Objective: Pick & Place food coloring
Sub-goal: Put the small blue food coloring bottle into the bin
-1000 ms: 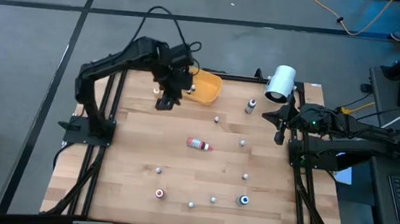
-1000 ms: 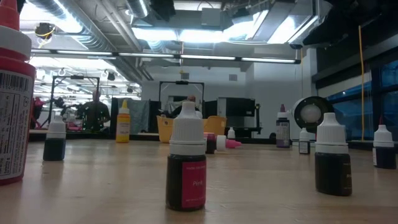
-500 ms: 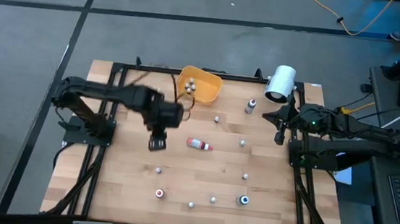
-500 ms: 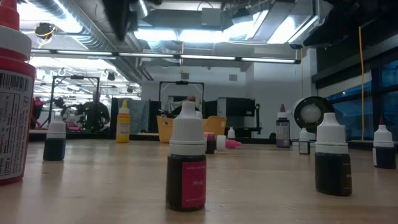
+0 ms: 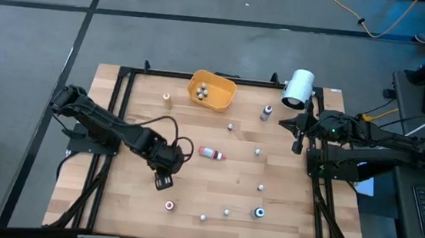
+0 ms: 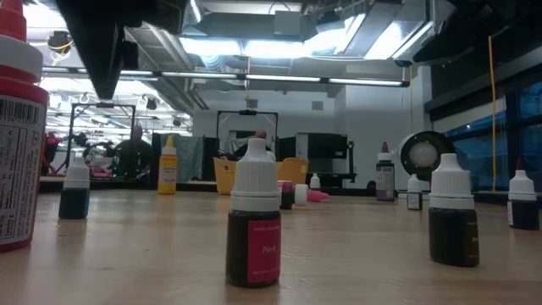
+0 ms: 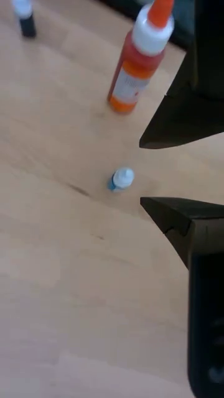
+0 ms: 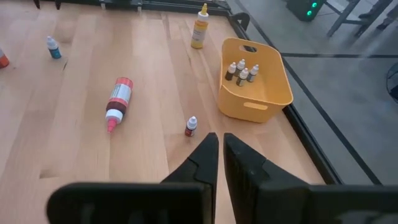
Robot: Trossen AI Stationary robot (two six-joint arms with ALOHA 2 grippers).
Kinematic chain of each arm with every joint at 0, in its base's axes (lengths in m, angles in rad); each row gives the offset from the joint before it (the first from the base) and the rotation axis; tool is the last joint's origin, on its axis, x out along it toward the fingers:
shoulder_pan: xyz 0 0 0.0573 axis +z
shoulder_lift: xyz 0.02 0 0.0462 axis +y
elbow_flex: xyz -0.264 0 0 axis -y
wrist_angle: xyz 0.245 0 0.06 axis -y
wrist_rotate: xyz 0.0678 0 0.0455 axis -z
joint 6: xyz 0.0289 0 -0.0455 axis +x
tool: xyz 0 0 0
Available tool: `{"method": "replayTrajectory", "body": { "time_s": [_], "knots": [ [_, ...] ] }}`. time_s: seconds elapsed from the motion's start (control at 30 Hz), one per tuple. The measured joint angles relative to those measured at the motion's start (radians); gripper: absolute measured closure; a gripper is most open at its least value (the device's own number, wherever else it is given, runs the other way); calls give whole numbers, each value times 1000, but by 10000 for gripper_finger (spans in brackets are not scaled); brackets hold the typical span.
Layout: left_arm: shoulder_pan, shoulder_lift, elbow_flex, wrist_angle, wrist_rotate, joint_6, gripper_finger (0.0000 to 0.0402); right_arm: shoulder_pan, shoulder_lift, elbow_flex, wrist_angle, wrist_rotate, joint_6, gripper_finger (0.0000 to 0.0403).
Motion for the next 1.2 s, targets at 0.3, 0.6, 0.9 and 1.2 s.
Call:
{"method": "replayTrajectory", "body": {
  "time_s": [0.3, 0.6, 0.9, 1.2],
  "knots": [
    [-38, 0, -56, 41, 23, -127, 202, 0, 0, 0, -2, 0, 0, 373],
    [-56, 13, -144, 186, 13, -154, 155, 0, 0, 0, -22, -1, 0, 373],
    [-59, 46, -194, 258, 8, -131, 155, 0, 0, 0, -47, -2, -11, 373],
    [-59, 136, -200, 330, 17, -69, 159, 0, 0, 0, -46, -1, -11, 373]
  ]
}}
